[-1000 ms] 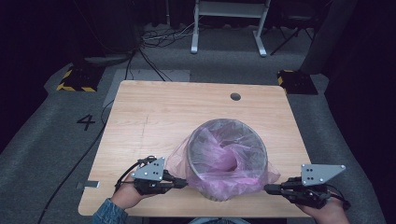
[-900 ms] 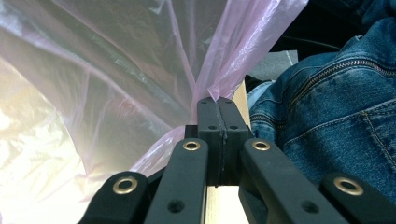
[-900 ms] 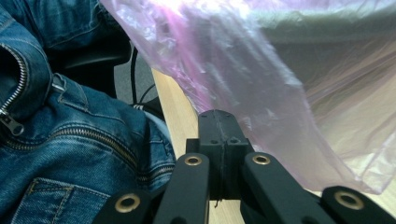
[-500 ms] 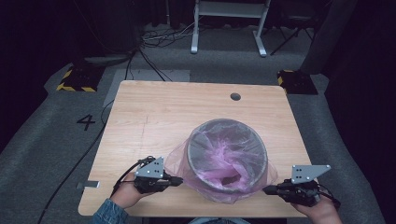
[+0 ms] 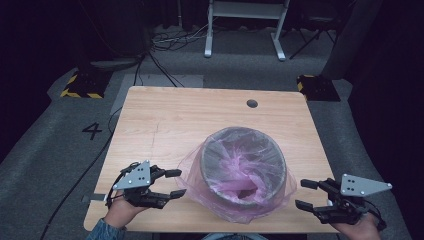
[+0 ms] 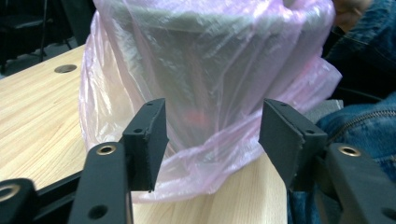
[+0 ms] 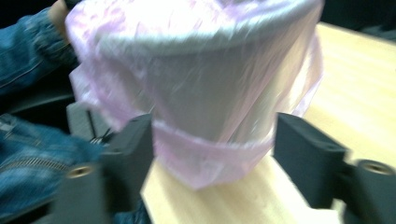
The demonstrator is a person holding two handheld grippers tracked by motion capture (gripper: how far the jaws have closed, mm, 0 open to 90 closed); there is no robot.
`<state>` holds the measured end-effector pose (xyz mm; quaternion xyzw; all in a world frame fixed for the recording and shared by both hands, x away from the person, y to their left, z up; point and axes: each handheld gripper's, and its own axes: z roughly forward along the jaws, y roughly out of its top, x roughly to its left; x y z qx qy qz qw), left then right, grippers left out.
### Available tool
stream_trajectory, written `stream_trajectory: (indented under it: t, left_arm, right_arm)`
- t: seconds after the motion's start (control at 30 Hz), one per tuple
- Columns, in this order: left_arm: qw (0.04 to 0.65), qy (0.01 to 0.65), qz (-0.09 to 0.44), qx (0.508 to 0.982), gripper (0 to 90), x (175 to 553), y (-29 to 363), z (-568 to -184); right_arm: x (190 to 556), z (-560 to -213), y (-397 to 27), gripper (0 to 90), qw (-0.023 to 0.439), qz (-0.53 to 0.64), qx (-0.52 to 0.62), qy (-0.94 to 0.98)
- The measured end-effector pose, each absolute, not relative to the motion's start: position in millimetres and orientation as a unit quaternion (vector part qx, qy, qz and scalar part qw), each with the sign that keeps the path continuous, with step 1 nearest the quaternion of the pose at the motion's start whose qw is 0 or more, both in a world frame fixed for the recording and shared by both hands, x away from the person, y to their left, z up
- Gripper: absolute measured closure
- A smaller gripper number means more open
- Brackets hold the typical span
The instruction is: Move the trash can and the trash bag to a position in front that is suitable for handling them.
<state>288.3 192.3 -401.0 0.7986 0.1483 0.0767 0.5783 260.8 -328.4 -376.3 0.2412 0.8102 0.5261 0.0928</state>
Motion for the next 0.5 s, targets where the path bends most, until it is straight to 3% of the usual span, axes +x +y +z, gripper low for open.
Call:
stream_trajectory:
  t: [0.1,0.33,0.43,0.5]
  left_arm:
    - [0.576,0.153,0.062,0.8,37.2,292.4,181.0,-402.1]
    - [0.552,0.143,0.053,0.82,34.9,299.4,151.3,-408.5]
    - [0.55,0.135,0.053,0.822,35.1,299.9,144.7,-408.0]
    - [0.547,0.132,0.052,0.825,36.0,299.0,142.1,-407.5]
  right_arm:
    - [264.0,-376.9,-318.0,15.8,0.099,0.523,0.24,0.812]
    - [277.1,-387.2,-289.0,15.6,0.093,0.498,0.229,0.831]
    - [282.6,-390.0,-284.4,19.7,0.086,0.493,0.225,0.836]
    - [285.7,-390.1,-284.2,27.8,0.082,0.495,0.23,0.834]
